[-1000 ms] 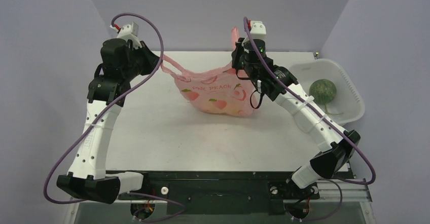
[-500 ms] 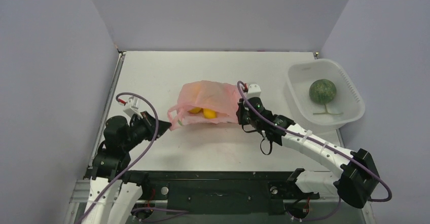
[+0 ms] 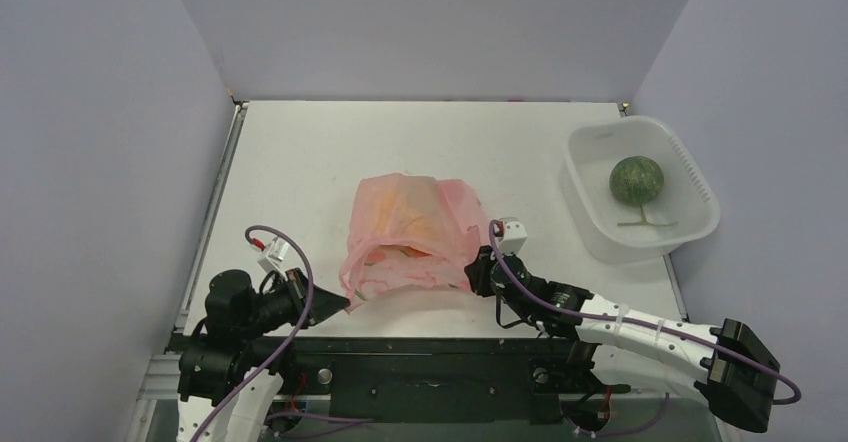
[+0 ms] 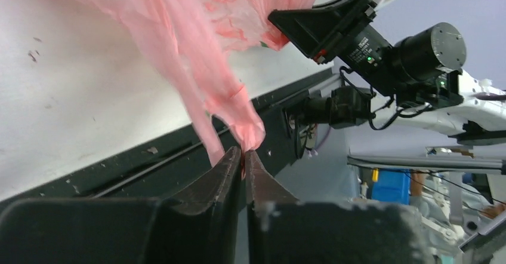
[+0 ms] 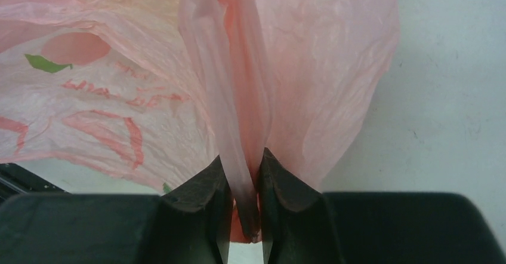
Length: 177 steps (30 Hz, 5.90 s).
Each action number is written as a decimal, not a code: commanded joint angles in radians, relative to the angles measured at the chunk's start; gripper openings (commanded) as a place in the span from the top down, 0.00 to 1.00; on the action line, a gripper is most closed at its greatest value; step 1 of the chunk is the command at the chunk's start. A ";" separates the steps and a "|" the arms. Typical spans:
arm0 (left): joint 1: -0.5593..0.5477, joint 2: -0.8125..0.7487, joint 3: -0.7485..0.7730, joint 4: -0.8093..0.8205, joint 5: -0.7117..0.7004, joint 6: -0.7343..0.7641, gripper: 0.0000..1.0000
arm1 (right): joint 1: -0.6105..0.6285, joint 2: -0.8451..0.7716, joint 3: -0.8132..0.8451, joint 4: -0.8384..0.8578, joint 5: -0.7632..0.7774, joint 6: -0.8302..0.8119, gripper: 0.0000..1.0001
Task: Take the fake fruits out of the plastic bag
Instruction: Adjust the plastic bag at the center of the board.
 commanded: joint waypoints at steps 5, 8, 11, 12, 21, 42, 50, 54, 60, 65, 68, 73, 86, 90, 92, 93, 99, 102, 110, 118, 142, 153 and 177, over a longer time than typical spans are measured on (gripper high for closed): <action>-0.008 0.044 0.139 -0.158 -0.054 0.120 0.72 | 0.037 -0.079 -0.147 0.159 0.056 0.130 0.77; -0.009 0.094 0.318 -0.189 -0.214 0.179 0.66 | 0.049 -0.118 -0.162 0.140 0.063 0.142 0.66; -0.009 0.124 0.423 -0.139 -0.321 0.210 0.61 | 0.056 -0.143 -0.167 0.128 0.059 0.144 0.45; -0.010 0.138 0.444 -0.114 -0.340 0.211 0.60 | 0.060 -0.154 -0.165 0.121 0.057 0.145 0.42; -0.032 0.425 0.238 0.334 -0.074 0.197 0.56 | 0.098 -0.200 -0.067 -0.039 0.104 0.108 0.14; -0.464 1.114 0.397 0.265 -0.526 0.601 0.55 | 0.106 -0.128 0.146 -0.408 0.287 0.107 0.16; -0.493 1.164 0.360 0.293 -0.471 0.653 0.73 | 0.115 -0.130 0.056 -0.325 0.206 0.203 0.53; -0.503 1.091 0.334 0.319 -0.488 0.655 0.98 | 0.151 -0.200 -0.047 -0.294 0.266 0.340 0.81; -0.501 0.933 0.289 0.394 -0.487 0.644 1.00 | 0.200 -0.374 -0.344 0.159 0.369 0.474 1.00; -0.502 0.804 0.226 0.499 -0.417 0.641 1.00 | 0.203 -0.315 -0.271 0.143 0.387 0.360 0.98; -0.504 0.774 0.203 0.538 -0.390 0.649 1.00 | 0.209 -0.235 -0.135 -0.088 0.388 0.298 0.86; -0.505 0.791 0.205 0.537 -0.394 0.657 1.00 | 0.223 -0.169 0.025 -0.246 0.402 0.115 0.39; -0.503 0.778 0.202 0.551 -0.390 0.720 1.00 | 0.262 -0.045 0.382 -0.344 0.196 -0.091 0.20; -0.503 0.770 0.196 0.553 -0.414 0.744 1.00 | 0.267 0.050 0.392 -0.330 0.271 -0.216 0.12; -0.502 0.768 0.197 0.549 -0.426 0.765 1.00 | 0.273 0.112 0.391 -0.325 0.338 -0.274 0.10; -0.501 0.767 0.195 0.551 -0.429 0.771 1.00 | 0.284 0.132 0.387 -0.323 0.365 -0.286 0.09; -0.485 0.742 0.176 0.579 -0.435 0.781 1.00 | 0.305 0.215 0.281 -0.158 0.604 -0.328 0.04; -0.482 0.732 0.170 0.583 -0.424 0.779 1.00 | 0.274 0.297 0.256 -0.077 0.730 -0.330 0.04; -0.486 0.727 0.168 0.571 -0.461 0.786 1.00 | 0.155 0.335 0.318 -0.100 0.757 -0.287 0.42; -0.483 0.668 0.161 0.576 -0.492 0.786 1.00 | 0.123 0.150 0.372 -0.142 0.687 -0.376 0.86; -0.486 0.628 0.207 0.469 -0.406 0.648 0.63 | 0.210 -0.196 0.294 -0.366 0.307 -0.164 0.20; -0.488 0.514 0.293 0.223 -0.460 0.073 0.57 | 0.371 -0.125 0.378 -0.319 0.320 -0.112 0.16; -0.684 0.544 0.284 -0.035 -0.627 -0.008 0.46 | 0.624 0.003 0.496 -0.434 0.559 -0.107 0.16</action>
